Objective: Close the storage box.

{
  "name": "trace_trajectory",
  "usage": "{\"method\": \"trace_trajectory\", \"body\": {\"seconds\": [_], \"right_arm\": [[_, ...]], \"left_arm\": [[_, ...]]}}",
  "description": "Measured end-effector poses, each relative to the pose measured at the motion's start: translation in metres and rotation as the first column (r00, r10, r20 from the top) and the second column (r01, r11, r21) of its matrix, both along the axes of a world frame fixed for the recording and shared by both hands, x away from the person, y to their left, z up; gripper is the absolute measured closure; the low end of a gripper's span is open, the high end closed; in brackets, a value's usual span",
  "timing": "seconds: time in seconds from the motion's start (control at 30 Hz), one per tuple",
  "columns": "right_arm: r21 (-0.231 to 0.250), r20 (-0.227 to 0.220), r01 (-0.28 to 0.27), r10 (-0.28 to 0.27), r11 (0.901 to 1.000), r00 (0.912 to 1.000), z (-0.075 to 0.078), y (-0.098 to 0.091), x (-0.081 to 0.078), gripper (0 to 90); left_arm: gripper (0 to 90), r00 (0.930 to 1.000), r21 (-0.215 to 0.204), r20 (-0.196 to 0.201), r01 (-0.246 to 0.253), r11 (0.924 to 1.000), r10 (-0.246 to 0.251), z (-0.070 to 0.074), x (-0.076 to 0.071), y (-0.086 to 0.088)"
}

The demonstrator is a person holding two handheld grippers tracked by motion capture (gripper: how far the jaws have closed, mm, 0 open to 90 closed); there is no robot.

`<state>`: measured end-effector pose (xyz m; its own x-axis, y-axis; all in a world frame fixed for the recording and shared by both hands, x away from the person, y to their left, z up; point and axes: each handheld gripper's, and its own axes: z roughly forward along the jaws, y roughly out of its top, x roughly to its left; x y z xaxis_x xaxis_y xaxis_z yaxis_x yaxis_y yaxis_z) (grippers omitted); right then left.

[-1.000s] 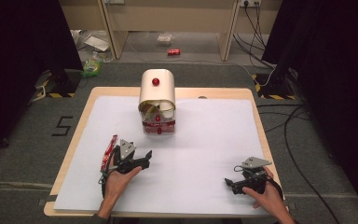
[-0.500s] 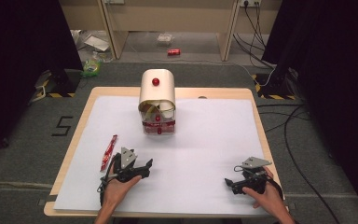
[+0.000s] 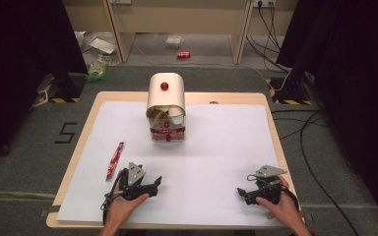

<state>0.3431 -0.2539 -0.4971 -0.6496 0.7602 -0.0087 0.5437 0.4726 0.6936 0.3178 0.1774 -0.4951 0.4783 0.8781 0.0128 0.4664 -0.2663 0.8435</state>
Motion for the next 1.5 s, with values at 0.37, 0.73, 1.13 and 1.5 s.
{"method": "trace_trajectory", "body": {"seconds": [0.37, 0.73, 1.13, 1.5], "right_arm": [[0.0, 0.0, 0.0, 0.0, 1.0, 1.0, 0.0, 0.0, 0.0, 0.4], [0.0, 0.0, 0.0, 0.0, 1.0, 1.0, 0.0, 0.0, 0.0, 0.4], [0.0, 0.0, 0.0, 0.0, 1.0, 1.0, 0.0, 0.0, 0.0, 0.4], [-0.002, 0.001, -0.001, 0.001, 1.0, 1.0, 0.0, 0.0, 0.0, 0.4]], "left_arm": [[16.5, 0.9997, 0.019, -0.02, 0.013, 0.9997, -0.013, -0.003, -0.015, 0.007], [15.5, 0.9992, 0.024, -0.039, 0.009, 0.9997, -0.008, -0.004, -0.026, 0.011], [15.2, 0.9984, 0.024, -0.057, 0.004, 0.9997, -0.003, -0.007, -0.037, 0.017], [15.3, 0.9974, 0.034, -0.072, 0.015, 0.9993, -0.012, -0.012, -0.046, 0.016]]}}
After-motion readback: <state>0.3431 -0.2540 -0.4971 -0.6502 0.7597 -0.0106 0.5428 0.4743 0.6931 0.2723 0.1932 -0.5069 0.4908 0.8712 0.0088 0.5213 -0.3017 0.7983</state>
